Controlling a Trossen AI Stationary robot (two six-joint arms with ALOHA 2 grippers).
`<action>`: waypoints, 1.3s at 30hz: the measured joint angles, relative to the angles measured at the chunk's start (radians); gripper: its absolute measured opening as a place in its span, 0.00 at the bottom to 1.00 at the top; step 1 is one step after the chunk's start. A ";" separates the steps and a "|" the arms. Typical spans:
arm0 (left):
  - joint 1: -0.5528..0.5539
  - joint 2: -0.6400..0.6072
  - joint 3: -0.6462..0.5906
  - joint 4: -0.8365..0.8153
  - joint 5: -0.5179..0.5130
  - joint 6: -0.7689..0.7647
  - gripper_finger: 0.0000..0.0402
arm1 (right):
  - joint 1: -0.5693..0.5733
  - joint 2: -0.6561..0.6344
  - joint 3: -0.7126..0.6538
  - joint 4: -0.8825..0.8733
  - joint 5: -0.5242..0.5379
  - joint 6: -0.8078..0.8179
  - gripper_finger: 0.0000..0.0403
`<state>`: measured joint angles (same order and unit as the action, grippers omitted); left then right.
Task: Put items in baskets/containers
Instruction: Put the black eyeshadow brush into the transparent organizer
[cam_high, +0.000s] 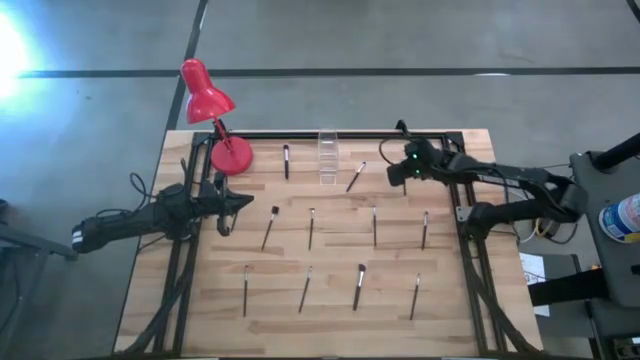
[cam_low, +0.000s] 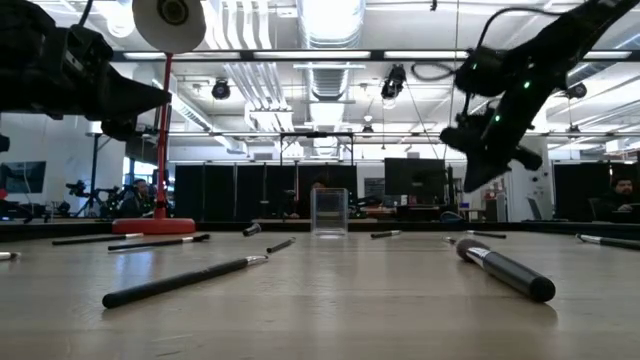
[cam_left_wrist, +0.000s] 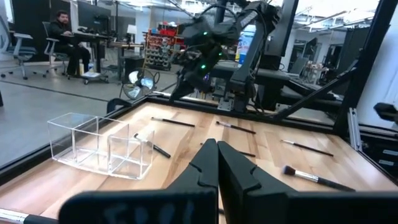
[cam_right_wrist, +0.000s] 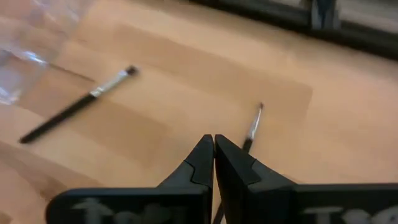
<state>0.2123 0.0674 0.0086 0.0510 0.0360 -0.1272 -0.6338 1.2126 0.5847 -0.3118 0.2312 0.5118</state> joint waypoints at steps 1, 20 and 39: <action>0.000 0.002 0.000 -0.003 0.000 0.000 0.00 | -0.016 0.024 0.003 0.001 -0.001 0.003 0.02; 0.000 0.027 -0.002 -0.028 0.002 0.002 0.00 | -0.157 0.351 0.163 0.001 -0.002 0.007 0.26; -0.001 0.035 -0.002 -0.028 0.001 -0.027 0.00 | -0.209 0.425 0.187 0.002 -0.072 -0.016 0.10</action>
<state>0.2116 0.1020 0.0063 0.0227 0.0372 -0.1547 -0.8425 1.6375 0.7715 -0.3099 0.1589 0.4954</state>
